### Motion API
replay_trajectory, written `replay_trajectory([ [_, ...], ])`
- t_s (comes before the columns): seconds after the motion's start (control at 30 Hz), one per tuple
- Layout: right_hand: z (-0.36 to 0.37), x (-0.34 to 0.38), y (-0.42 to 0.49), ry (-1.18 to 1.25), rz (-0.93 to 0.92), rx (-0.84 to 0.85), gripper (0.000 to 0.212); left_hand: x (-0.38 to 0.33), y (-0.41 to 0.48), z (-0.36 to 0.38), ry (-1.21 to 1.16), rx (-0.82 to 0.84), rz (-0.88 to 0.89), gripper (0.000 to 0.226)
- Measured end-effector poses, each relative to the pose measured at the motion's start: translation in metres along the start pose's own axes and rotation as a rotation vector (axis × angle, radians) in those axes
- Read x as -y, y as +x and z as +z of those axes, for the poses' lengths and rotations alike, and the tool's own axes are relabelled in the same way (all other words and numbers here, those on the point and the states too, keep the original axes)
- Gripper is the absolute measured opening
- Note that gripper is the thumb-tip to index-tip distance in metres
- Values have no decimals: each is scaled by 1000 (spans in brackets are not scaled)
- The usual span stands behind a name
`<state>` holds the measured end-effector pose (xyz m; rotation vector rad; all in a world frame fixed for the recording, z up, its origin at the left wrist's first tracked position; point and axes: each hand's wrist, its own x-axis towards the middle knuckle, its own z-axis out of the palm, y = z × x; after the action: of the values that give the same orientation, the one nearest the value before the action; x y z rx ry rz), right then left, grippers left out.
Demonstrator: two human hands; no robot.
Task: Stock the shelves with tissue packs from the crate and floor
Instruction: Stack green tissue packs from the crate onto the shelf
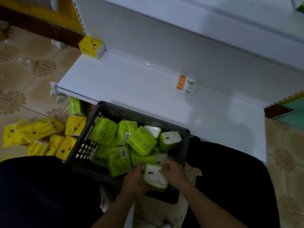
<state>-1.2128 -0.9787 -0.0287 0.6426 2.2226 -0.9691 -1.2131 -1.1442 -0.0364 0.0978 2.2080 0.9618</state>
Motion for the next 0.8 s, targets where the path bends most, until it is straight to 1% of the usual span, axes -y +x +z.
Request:
replay_trajectory([
  [0.03, -7, 9, -4, 37, -20, -33, 28, -3, -1, -8, -17, -47, 11, 102],
  [0.1, -19, 28, -16, 143, -49, -49, 33, -13, -2, -29, -30, -129, 41, 82],
  [0.13, -25, 40, -22, 215, -80, -33, 39, -18, -2, -41, -63, -176, 55, 74],
  [0.2, -37, 65, -38, 318, -178, 20, 60, -32, -3, -66, -144, -273, 83, 61],
  [0.23, -42, 78, -45, 285, -248, 41, 70, -40, -5, -79, -177, -318, 117, 56],
  [0.27, -46, 90, -49, 191, -328, 37, 78, -48, -7, -91, -197, -361, 166, 49],
  [0.3, -50, 103, -54, 96, -413, 12, 80, -57, -10, -103, -214, -396, 215, 42],
  [0.33, -55, 115, -58, 49, -476, -40, 78, -66, -13, -116, -229, -421, 264, 37],
  [0.37, -61, 128, -62, 63, -522, -106, 74, -75, -18, -129, -242, -440, 308, 36],
  [0.4, -67, 140, -65, 135, -545, -165, 69, -84, -25, -141, -242, -451, 358, 43],
  [0.43, -74, 152, -68, 237, -564, -209, 65, -92, -31, -152, -211, -465, 417, 54],
  [0.5, -89, 174, -75, 394, -593, -260, 61, -99, -43, -171, -52, -519, 530, 83],
  [0.53, -97, 186, -77, 441, -606, -275, 60, -100, -47, -178, 26, -548, 549, 92],
  [0.57, -104, 194, -78, 494, -612, -293, 61, -100, -49, -182, 68, -558, 531, 97],
  [0.6, -112, 204, -82, 526, -614, -314, 66, -102, -53, -186, 63, -572, 502, 99],
  [0.63, -120, 212, -84, 547, -636, -338, 74, -106, -58, -190, 20, -587, 482, 99],
  [0.7, -135, 228, -93, 481, -702, -381, 86, -118, -67, -198, -180, -606, 470, 92],
  [0.77, -150, 240, -102, 390, -802, -406, 87, -135, -71, -209, -427, -592, 481, 83],
  [0.8, -156, 244, -109, 337, -830, -414, 84, -144, -72, -215, -494, -596, 493, 81],
])
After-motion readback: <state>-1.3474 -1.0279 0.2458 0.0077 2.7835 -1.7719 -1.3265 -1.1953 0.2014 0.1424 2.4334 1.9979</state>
